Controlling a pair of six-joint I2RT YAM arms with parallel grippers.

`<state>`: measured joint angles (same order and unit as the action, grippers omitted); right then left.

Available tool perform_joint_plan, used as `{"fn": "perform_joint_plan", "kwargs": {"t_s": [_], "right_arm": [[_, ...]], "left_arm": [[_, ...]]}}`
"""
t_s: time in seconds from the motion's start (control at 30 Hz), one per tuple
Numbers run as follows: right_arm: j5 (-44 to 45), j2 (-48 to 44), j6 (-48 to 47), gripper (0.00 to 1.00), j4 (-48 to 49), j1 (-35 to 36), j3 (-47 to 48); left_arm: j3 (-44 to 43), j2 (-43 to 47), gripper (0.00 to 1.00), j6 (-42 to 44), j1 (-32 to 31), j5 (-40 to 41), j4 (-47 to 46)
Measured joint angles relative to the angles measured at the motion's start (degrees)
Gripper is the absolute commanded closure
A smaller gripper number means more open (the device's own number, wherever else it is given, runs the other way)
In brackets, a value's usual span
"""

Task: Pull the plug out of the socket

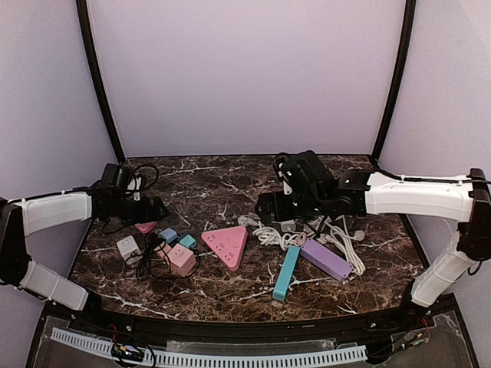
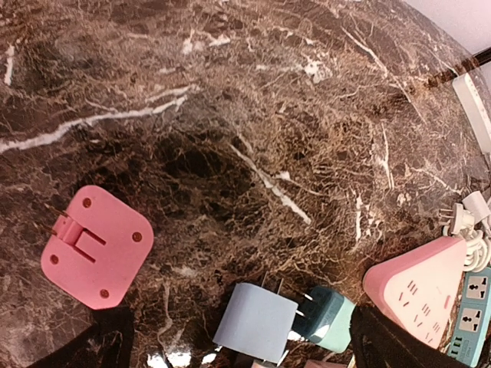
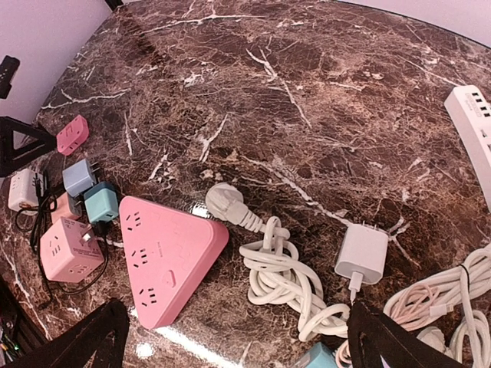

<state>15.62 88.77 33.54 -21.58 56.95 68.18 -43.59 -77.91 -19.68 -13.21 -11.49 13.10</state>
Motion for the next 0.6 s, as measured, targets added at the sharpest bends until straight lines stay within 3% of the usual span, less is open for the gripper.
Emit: {"fn": "perform_joint_plan", "kwargs": {"t_s": [0.3, 0.6], "right_arm": [[-5.49, -3.89, -2.03, 0.01, -0.85, -9.57, -3.43], [-13.31, -6.29, -9.31, 0.01, -0.57, -28.48, -8.94]], "left_arm": [[1.29, 4.31, 0.01, 1.31, 4.48, 1.73, -5.05], [5.29, 4.74, 0.01, 1.05, 15.63, 1.29, -15.82]]}}
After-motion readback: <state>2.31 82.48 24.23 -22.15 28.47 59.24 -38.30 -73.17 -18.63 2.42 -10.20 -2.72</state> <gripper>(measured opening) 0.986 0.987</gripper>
